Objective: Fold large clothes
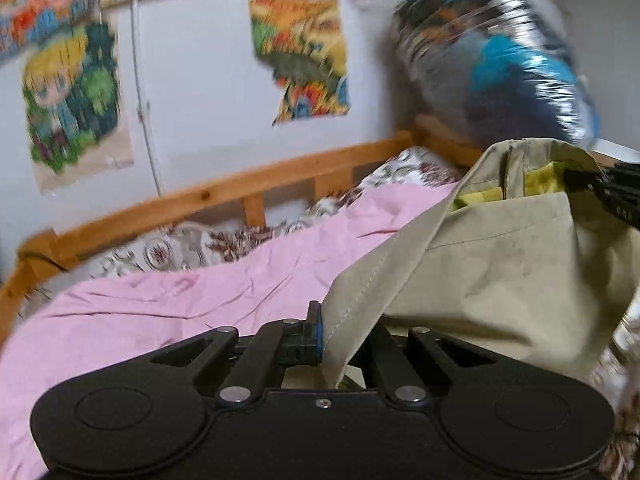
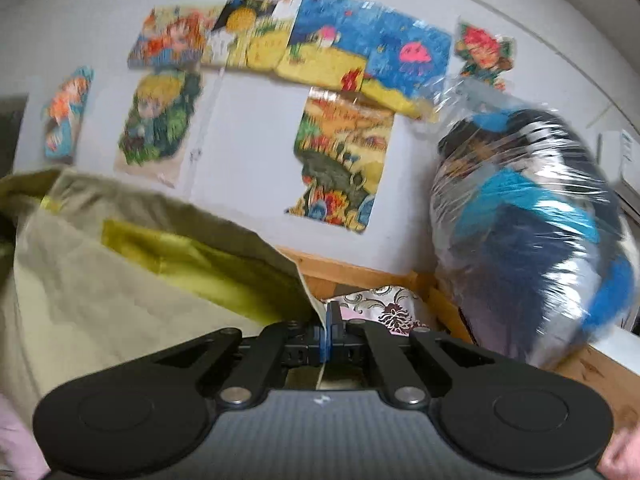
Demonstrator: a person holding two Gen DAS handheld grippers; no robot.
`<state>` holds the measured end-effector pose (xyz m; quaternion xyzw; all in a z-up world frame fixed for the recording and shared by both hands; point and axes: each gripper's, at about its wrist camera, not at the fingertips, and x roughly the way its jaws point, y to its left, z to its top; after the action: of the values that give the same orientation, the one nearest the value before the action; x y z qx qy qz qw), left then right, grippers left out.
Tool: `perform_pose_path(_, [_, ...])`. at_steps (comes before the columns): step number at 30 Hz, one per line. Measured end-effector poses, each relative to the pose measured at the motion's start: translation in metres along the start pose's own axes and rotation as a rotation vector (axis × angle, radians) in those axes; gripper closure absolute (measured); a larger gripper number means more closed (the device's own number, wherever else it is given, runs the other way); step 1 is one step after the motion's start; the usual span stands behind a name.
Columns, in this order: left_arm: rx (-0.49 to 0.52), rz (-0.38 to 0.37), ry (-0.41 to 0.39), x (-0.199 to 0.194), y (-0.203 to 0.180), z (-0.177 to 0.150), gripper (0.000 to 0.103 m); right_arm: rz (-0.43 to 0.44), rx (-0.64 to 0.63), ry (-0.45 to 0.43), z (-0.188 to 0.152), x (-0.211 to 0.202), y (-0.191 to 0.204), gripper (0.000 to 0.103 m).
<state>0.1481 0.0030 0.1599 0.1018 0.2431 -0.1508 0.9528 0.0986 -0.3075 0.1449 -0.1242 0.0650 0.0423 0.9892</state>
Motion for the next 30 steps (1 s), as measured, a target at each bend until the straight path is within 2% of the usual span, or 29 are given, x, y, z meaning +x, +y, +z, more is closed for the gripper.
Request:
perform_pose_path(6, [-0.011,0.028,0.108,0.118,0.030,0.009,0.102,0.024,-0.001,0.094,-0.022,0.112,-0.006,0.102])
perform_pose_path(10, [-0.111,0.041,0.241,0.192,0.052,-0.007,0.102,0.074,0.020,0.184,-0.053,0.181,-0.006,0.101])
perform_pose_path(13, [-0.172,0.040,0.305,0.224,0.067,-0.025,0.101,0.152,0.061,0.250,-0.074,0.218,-0.011,0.093])
perform_pose_path(14, [-0.194,0.034,0.324,0.232,0.071,-0.031,0.099,0.170,0.083,0.271,-0.080,0.226,-0.013,0.084])
perform_pose_path(16, [-0.244,0.030,0.349,0.239,0.081,-0.041,0.086,0.215,0.125,0.286,-0.085,0.235,-0.021,0.072])
perform_pose_path(17, [-0.276,0.028,0.350,0.239,0.086,-0.045,0.083,0.234,0.139,0.282,-0.087,0.235,-0.026,0.057])
perform_pose_path(18, [-0.311,0.022,0.344,0.238,0.092,-0.048,0.075,0.247,0.145,0.276,-0.088,0.234,-0.030,0.040])
perform_pose_path(20, [-0.374,0.002,0.318,0.231,0.104,-0.050,0.057,0.279,0.149,0.266,-0.087,0.227,-0.039,0.026])
perform_pose_path(22, [-0.420,0.005,0.270,0.218,0.115,-0.053,0.024,0.305,0.143,0.273,-0.088,0.221,-0.047,0.014])
perform_pose_path(24, [-0.443,0.021,0.211,0.199,0.126,-0.057,0.016,0.301,0.136,0.298,-0.090,0.216,-0.054,0.003])
perform_pose_path(27, [-0.447,0.014,0.189,0.178,0.139,-0.072,0.013,0.300,0.149,0.354,-0.100,0.210,-0.065,0.000])
perform_pose_path(30, [-0.448,0.041,0.217,0.170,0.142,-0.090,0.012,0.309,0.222,0.443,-0.122,0.213,-0.077,0.000])
